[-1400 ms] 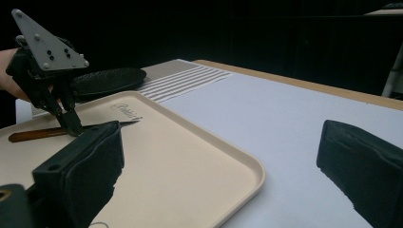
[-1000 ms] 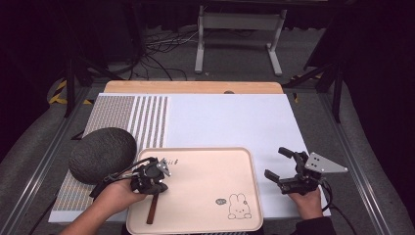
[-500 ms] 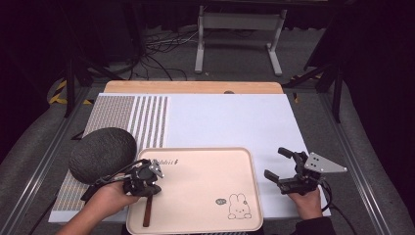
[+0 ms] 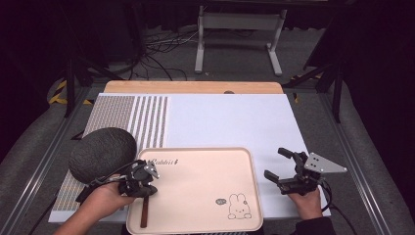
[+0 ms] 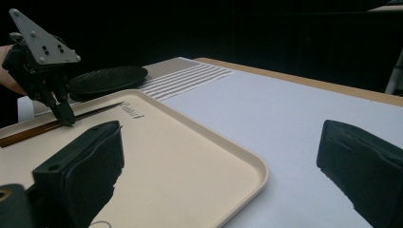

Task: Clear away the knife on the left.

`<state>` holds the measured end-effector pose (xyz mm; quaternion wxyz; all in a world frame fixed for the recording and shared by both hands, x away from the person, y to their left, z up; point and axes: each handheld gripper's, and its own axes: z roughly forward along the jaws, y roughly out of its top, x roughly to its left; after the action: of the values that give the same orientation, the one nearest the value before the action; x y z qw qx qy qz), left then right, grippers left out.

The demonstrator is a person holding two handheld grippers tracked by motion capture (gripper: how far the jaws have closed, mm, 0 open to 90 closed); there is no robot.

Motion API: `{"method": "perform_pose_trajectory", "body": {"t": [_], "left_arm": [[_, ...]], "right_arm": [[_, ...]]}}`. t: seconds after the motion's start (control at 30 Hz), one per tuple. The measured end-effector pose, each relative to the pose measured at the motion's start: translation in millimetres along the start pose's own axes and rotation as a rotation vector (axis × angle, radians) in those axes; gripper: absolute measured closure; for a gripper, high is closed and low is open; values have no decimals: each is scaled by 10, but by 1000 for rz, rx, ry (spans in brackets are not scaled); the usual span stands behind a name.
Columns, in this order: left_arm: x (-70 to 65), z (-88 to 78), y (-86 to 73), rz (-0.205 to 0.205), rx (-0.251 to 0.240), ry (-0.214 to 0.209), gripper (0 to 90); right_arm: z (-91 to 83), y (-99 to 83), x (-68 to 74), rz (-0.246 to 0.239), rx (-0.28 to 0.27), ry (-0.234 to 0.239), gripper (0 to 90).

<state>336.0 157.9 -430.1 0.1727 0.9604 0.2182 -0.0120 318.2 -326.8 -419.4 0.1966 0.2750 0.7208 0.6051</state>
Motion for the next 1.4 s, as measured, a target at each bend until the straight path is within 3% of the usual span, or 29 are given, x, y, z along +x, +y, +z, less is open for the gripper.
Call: {"method": "perform_pose_trajectory", "body": {"t": [0.3,0.73,0.8,0.87,0.97,1.03,1.17,1.2,1.3,1.4], "left_arm": [[-40,-24,-67,7,22,-15,897],[4,-30,-80,-16,-6,-26,862],[43,-76,-86,-32,-59,-44,741],[55,-98,-89,-32,-81,-42,702],[104,-188,-105,-52,-156,-51,529],[152,-284,-133,-59,-225,-74,451],[175,-407,-189,-67,-326,-75,292],[175,-407,-189,-67,-326,-75,257],[204,-477,-256,-88,-384,-86,188],[213,-534,-338,-92,-446,-76,182]], "right_arm": [[9,-4,1,4,2,-1,27],[18,-11,3,3,7,3,27],[17,-12,5,4,9,2,27],[16,-12,4,3,8,2,27],[12,-14,4,8,8,0,27],[12,-14,5,8,8,1,27],[12,-15,4,13,7,-1,27],[12,-15,4,13,7,-1,27],[17,-15,8,13,9,2,27],[10,-15,14,13,8,2,27]]}}
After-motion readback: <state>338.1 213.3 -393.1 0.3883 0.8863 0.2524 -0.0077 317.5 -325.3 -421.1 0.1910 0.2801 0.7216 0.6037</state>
